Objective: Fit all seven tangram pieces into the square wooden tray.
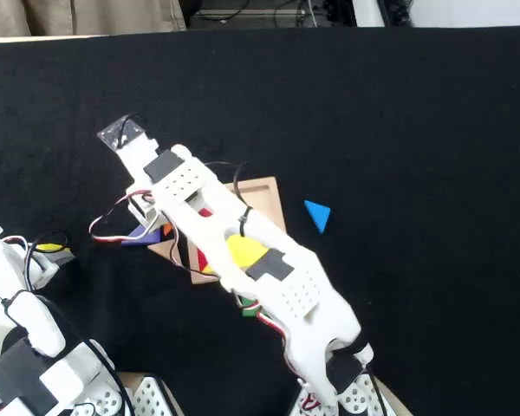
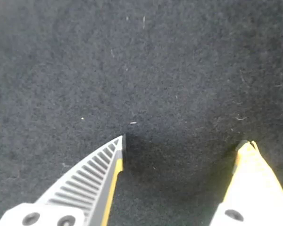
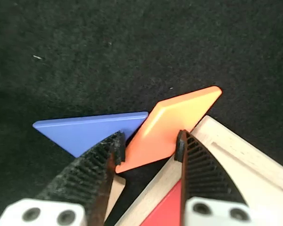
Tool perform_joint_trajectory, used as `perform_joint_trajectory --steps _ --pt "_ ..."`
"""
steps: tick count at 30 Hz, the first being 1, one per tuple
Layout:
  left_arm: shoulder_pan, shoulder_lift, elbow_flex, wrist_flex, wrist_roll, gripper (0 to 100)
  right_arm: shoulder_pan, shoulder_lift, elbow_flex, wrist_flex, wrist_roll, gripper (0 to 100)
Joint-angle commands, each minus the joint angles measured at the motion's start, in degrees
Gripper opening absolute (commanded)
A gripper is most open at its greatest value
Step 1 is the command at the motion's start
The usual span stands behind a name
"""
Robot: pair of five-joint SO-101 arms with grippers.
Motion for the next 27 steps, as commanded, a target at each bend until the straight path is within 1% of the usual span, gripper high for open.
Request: perform_joint_trajectory --steps 1,7,10,25,27 --pt "0.75 0.09 -0.84 -0.53 -0.26 36 2.20 0.13 -1.63 0.53 0.97 18.7" --pt "0.75 0.09 -0.84 -0.53 -0.26 36 2.20 0.40 -1.63 0.53 1.14 18.7" --pt "0.75 0.09 -0.84 -0.53 -0.26 36 1.67 2.33 -2.59 0.44 2.90 18.8" --pt "0.75 0.00 -0.84 -0.62 -0.26 36 1.58 14.29 -22.73 10.81 3.34 18.3" --pt "0.75 0.00 -0.84 -0.62 -0.26 36 1.58 14.99 -24.92 12.04 3.34 16.5"
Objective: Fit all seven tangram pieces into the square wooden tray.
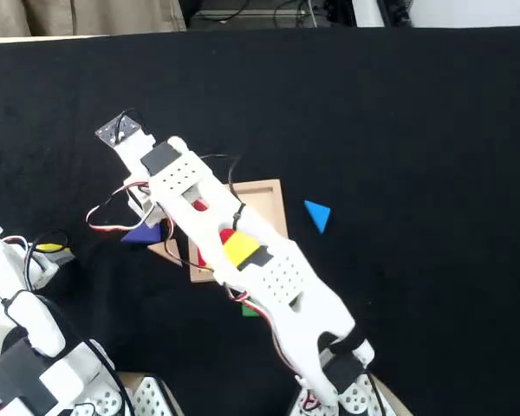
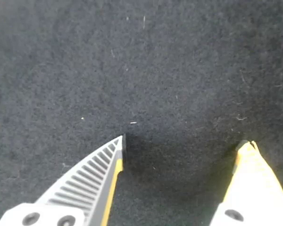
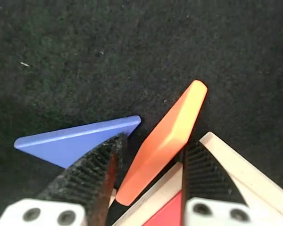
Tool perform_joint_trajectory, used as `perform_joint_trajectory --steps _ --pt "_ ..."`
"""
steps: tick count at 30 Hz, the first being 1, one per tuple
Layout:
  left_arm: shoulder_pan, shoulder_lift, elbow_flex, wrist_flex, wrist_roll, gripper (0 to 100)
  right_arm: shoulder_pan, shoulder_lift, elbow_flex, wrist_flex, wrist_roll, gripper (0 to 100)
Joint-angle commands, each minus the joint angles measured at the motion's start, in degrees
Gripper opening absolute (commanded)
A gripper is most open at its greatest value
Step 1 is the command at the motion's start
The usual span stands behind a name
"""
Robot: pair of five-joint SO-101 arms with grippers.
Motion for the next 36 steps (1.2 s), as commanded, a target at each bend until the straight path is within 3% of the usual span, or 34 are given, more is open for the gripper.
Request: perform_joint_trajectory --steps 1,9,12,18,21,30,36 --pt "0.75 0.00 -0.84 -0.62 -0.18 36 0.88 1.19 -4.79 2.20 0.53 14.6" --pt "0.75 -0.09 -0.84 -0.62 -0.18 36 1.14 1.36 -10.15 7.30 0.53 9.8" --pt "0.75 -0.09 -0.84 -0.62 -0.18 36 2.99 1.10 -10.59 7.21 0.53 0.5" --pt "0.75 -0.09 -0.84 -0.62 -0.18 36 7.38 -1.10 -25.89 19.96 0.53 1.1" --pt "0.75 -0.09 -0.75 -0.62 -0.18 36 10.46 -6.11 -25.89 19.96 0.44 1.1" --pt "0.66 0.00 -0.75 -0.62 -0.18 36 15.82 -40.75 15.69 18.81 4.04 1.1" --pt "0.75 0.09 -0.75 -0.62 -0.18 36 18.11 -64.66 46.99 3.96 4.48 1.1"
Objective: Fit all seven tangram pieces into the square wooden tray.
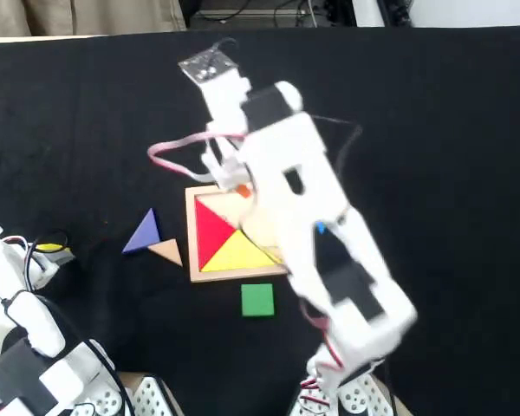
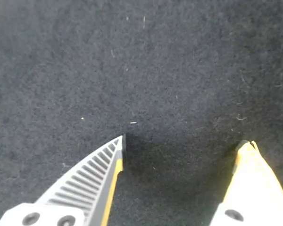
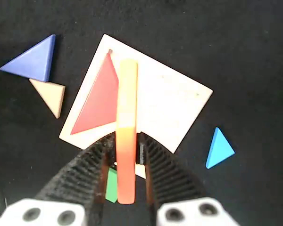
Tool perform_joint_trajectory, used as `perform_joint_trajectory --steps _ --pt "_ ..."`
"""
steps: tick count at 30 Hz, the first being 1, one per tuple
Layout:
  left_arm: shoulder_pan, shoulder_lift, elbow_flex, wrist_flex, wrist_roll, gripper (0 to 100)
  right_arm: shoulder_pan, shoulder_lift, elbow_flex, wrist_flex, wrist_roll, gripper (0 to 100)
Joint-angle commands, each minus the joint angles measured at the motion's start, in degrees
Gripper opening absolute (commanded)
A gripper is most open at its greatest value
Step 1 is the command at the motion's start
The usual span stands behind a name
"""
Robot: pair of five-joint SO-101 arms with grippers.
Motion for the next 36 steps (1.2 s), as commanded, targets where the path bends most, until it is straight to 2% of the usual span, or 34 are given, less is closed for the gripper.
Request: perform_joint_trajectory --steps 1,8,10,14,17,24,36 --pt "0.75 0.18 -0.75 -0.62 -0.18 36 2.99 -15.52 19.47 -11.25 0.53 1.1" --pt "0.75 0.18 -0.75 -0.62 -0.18 36 5.19 -19.03 46.20 -31.30 0.09 1.1" --pt "0.75 0.18 -0.75 -0.62 -0.18 36 5.10 -18.42 49.98 -35.87 0.00 1.1" --pt "0.75 0.18 -0.75 -0.62 -0.18 36 5.10 -17.19 52.53 -41.93 -5.45 1.1" --pt "0.75 0.18 -0.75 -0.62 -0.18 36 5.10 -14.99 52.44 -42.90 -7.82 1.1" --pt "0.75 0.18 -0.75 -0.62 -0.18 36 4.66 -8.57 51.74 -43.78 -8.26 1.1" --pt "0.75 0.18 -0.84 -0.62 -0.18 36 4.40 -8.04 52.09 -43.78 -7.91 1.5"
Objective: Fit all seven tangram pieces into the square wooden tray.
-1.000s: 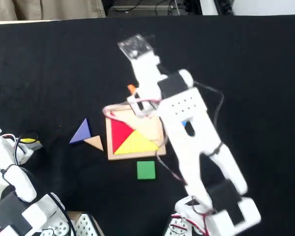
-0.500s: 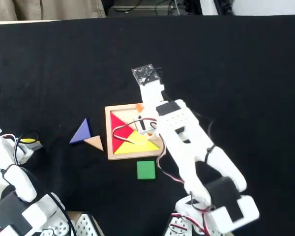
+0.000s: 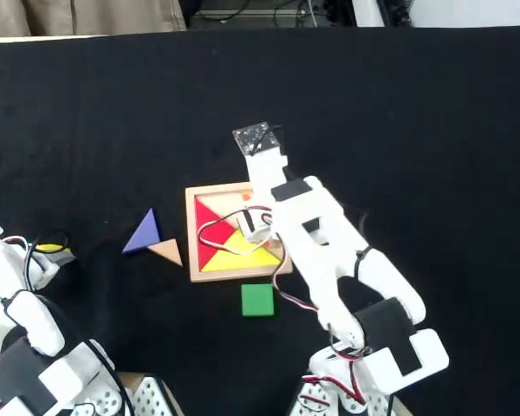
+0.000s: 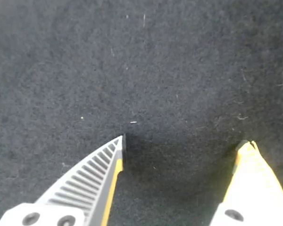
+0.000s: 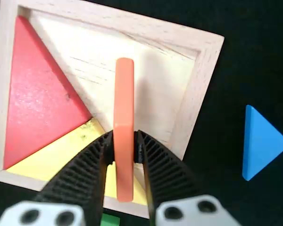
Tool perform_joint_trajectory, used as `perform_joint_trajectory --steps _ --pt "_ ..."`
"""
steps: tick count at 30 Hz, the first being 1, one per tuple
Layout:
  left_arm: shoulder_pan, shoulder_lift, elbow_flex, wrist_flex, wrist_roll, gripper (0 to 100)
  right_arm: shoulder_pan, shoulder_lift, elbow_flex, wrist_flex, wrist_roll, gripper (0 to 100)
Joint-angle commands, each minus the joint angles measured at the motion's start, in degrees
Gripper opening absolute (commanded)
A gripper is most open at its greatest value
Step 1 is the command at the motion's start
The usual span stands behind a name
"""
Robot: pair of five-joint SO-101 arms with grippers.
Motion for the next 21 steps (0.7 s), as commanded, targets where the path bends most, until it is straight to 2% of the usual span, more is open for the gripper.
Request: perform_joint_trajectory --steps 1,4,8,21 --pt "0.75 -0.18 -0.84 -0.62 -0.26 36 0.09 0.22 -0.48 -0.79 -0.26 1.6" --pt "0.75 -0.18 -0.84 -0.62 -0.26 36 0.09 0.22 -0.48 -0.44 -0.18 3.4" --pt "0.75 -0.18 -0.84 -0.62 -0.26 36 0.09 0.31 -0.04 0.44 -0.26 16.4" --pt "0.84 -0.18 -0.92 -0.62 -0.26 36 1.05 -0.13 -2.51 0.62 0.70 16.9"
